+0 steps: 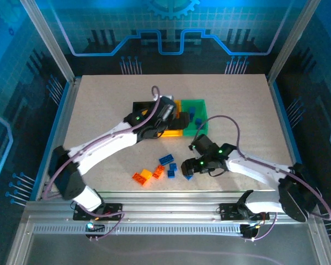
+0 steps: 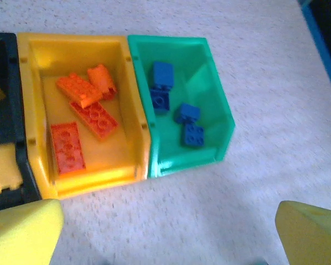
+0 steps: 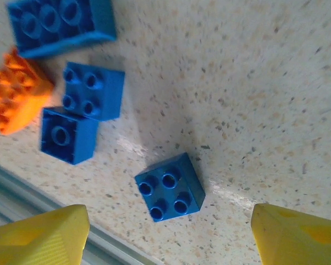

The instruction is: Sort the legos into containers by color

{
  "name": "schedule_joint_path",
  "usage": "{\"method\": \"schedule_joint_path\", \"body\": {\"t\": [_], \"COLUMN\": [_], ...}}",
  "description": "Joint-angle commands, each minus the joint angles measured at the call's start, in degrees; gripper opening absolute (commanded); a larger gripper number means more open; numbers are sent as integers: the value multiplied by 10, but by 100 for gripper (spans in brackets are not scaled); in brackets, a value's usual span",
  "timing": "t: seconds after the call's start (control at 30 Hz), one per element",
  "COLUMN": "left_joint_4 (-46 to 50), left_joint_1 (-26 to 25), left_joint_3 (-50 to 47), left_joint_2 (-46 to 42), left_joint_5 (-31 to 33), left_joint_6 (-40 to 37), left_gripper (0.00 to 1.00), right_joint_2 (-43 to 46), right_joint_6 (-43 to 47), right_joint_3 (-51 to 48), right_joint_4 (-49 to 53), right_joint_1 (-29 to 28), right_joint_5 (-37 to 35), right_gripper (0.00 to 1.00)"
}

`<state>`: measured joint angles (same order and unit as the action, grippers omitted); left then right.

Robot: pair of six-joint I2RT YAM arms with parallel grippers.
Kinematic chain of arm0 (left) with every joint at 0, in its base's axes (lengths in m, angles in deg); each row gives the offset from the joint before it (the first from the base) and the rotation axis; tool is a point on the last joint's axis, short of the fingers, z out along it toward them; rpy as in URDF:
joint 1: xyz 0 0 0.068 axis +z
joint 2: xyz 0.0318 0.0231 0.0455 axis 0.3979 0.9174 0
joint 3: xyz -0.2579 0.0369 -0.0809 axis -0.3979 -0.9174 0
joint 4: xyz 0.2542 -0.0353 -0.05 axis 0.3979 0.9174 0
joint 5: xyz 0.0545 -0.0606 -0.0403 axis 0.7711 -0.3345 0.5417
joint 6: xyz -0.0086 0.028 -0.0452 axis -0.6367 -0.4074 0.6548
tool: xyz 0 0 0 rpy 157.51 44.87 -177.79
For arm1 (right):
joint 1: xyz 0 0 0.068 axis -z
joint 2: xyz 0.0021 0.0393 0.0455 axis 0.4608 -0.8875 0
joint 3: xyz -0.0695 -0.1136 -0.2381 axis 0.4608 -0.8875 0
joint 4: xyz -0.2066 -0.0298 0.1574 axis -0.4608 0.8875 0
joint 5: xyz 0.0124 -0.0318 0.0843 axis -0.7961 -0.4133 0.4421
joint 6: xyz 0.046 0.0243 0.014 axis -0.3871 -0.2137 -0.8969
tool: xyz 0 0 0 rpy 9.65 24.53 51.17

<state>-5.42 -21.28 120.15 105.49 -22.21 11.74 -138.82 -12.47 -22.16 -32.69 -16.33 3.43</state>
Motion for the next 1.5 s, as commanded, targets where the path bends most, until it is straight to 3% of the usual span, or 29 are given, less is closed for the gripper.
{"method": "schedule_joint_path", "body": {"t": [0.0,0.3,0.57,0.8,0.97,1.1,1.3,1.47], "left_joint_4": [-2,43,101,117,113,109,116,125], "left_joint_1": [4,4,12,21,23,25,26,28], "left_joint_3": [-90,-276,-323,-332,-344,-354,-358,-361], "left_joint_2": [-51,-220,-292,-311,-312,-312,-316,-324], "left_joint_5": [-12,29,70,78,83,79,77,74], "left_joint_6": [35,97,129,127,126,133,136,137], "left_gripper": [99,99,99,99,99,99,99,99], "right_joint_2": [-38,-121,-169,-118,-48,-45,-174,-296], "right_joint_6": [28,41,38,36,43,28,-4,-13], "right_joint_3": [29,60,73,83,137,205,325,434], "right_joint_4": [20,29,35,28,28,2,-12,27], "right_joint_1": [-24,-58,-79,-73,-7,65,150,176], "right_joint_5": [-40,-73,-79,-102,-131,-152,-179,-192], "right_gripper": [79,70,55,37,36,36,37,38]}}
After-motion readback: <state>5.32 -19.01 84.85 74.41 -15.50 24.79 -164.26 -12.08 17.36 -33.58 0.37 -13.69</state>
